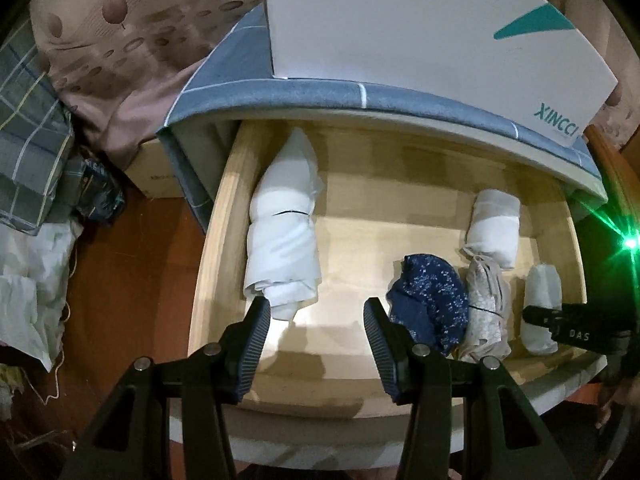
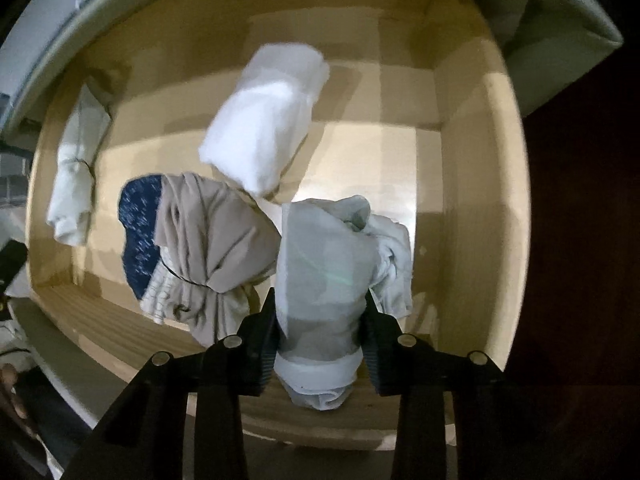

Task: Take underwear out of drawer
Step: 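Carry pale blue underwear to the box with right tool while left tool returns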

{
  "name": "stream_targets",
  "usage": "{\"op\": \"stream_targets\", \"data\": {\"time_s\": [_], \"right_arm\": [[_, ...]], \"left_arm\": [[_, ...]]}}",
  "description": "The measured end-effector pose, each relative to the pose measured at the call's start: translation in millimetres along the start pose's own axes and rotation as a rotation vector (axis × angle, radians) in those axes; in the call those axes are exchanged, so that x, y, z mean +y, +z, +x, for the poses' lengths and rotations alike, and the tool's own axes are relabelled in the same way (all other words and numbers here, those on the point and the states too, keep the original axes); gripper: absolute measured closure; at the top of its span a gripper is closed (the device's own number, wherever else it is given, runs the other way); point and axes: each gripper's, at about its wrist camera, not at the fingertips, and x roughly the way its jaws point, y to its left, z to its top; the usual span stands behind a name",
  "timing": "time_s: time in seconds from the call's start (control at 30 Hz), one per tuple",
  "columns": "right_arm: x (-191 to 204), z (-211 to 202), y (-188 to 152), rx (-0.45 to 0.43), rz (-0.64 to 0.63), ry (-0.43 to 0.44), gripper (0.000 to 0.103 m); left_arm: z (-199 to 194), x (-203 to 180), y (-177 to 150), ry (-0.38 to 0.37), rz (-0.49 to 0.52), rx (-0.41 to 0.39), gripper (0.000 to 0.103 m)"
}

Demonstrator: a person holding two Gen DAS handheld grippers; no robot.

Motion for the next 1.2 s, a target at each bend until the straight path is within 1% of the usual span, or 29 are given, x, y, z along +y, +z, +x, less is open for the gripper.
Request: {"op": "stream_targets", "data": {"time_s": [0.1, 0.2, 0.27, 0.37, 0.4, 0.53, 0.6, 0.73, 0.8, 0.93, 1.07, 1.2], "right_arm": [[0.7, -14.4, -2.6, -0.067, -0.003, 0.009, 0.070], [5.0, -32.5, -6.7, -0.159, -0.015, 0.006, 0.070], [5.2, -48.0, -9.8, -0.237, -0.025, 0.033, 0.070], [9.0, -66.9, -9.1, -0.324, -0.040, 0.026, 0.070], [10.3, -73.6, -11.7, -0.355, -0.039, 0.038, 0.070], [12.4, -87.3, -9.6, -0.398, -0.048, 0.050, 0.070], [15.7, -96.6, -12.1, -0.420, -0.058, 0.054, 0.070], [18.2, -132.3, -15.9, -0.489, -0.077, 0.065, 0.070], [17.0, -161.5, -14.4, -0.537, -0.089, 0.067, 0.070], [26.3, -205.8, -2.3, -0.614, -0.119, 0.060, 0.070], [39.5, -248.1, 19.3, -0.685, -0.156, 0.043, 0.070], [57.1, -271.5, 43.3, -0.731, -0.176, 0.035, 0.070]], "left_arm": [[-1.0, -0.4, -3.6, 0.042, -0.011, -0.017, 0.053], [-2.5, -6.2, -6.4, 0.071, 0.018, -0.028, 0.053], [-4.7, -10.3, -7.9, 0.090, 0.039, -0.044, 0.053], [-6.9, -11.6, -8.7, 0.123, 0.043, -0.063, 0.053], [-7.9, -9.8, -8.6, 0.123, 0.034, -0.068, 0.053], [-11.0, 0.7, -8.2, 0.093, -0.011, -0.083, 0.053], [-10.4, 3.8, -7.7, 0.093, -0.026, -0.079, 0.053], [-12.2, 5.7, -7.7, 0.089, -0.041, -0.086, 0.053], [-12.8, 5.5, -7.8, 0.086, -0.040, -0.091, 0.053], [-14.0, 5.5, -8.6, 0.083, -0.040, -0.096, 0.053], [-15.2, 6.9, -9.1, 0.081, -0.046, -0.103, 0.053], [-16.4, 7.7, -8.5, 0.083, -0.056, -0.114, 0.053]]}}
